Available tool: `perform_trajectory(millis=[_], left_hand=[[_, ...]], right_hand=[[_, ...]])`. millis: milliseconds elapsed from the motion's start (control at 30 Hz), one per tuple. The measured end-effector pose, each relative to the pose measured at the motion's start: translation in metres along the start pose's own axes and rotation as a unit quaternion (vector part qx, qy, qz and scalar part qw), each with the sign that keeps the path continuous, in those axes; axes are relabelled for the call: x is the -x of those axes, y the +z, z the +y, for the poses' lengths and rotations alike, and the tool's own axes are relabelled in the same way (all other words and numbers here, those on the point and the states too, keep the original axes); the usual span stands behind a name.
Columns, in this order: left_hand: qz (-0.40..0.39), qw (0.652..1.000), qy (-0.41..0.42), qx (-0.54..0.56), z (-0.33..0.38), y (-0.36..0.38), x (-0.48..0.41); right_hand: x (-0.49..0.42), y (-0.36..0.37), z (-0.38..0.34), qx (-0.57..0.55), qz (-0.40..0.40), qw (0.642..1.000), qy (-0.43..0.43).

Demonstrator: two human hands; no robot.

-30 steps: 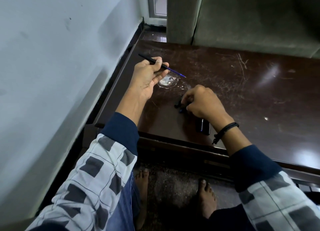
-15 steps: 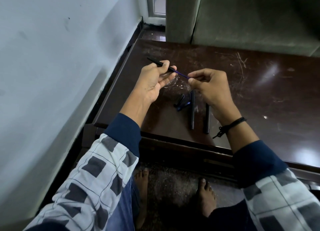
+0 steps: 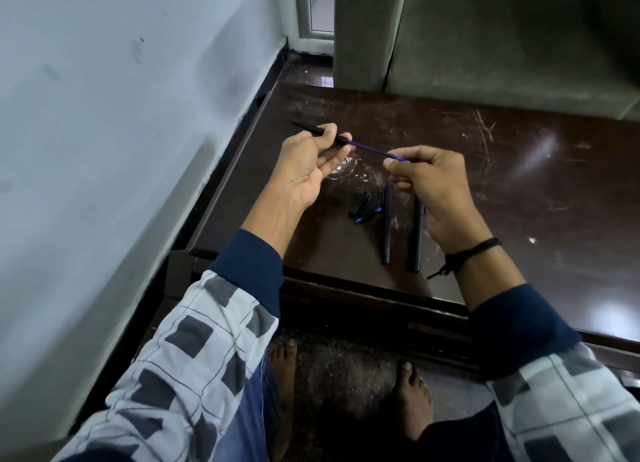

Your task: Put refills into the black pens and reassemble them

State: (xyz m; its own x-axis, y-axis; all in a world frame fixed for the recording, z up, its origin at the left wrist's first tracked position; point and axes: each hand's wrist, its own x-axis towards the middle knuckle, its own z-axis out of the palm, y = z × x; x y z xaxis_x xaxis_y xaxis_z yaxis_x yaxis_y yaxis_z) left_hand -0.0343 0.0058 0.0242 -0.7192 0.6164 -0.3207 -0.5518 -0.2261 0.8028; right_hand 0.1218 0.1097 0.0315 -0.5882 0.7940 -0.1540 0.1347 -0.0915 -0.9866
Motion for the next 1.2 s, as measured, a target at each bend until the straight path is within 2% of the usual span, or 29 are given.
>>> perform_trajectory(millis=[200,533,767,1200], left_hand=[[0.008,1.0,-0.005,0.015,0.0009,-0.001,0.0002],[0.009,1.0,-0.012,0.009,-0.0021,0.0026,0.0011],[-0.031,0.999,-0.029,0.003,-0.0037,0.0058,0.0049],[-0.001,1.0,-0.009,0.013,-0.0001,0.0031,0.0025]], right_hand=[[-0.001,-0.0068,-0.003,-0.063,-0.008,0.998,0.005],[-0.0012,-0.0005,0.0022,-0.064,-0.006,0.998,0.013],[-0.0007,-0.0004,0.0024,-0.058,-0.011,0.998,0.011],[-0.0024,-0.001,0.0013,-0.091,-0.01,0.995,0.036]])
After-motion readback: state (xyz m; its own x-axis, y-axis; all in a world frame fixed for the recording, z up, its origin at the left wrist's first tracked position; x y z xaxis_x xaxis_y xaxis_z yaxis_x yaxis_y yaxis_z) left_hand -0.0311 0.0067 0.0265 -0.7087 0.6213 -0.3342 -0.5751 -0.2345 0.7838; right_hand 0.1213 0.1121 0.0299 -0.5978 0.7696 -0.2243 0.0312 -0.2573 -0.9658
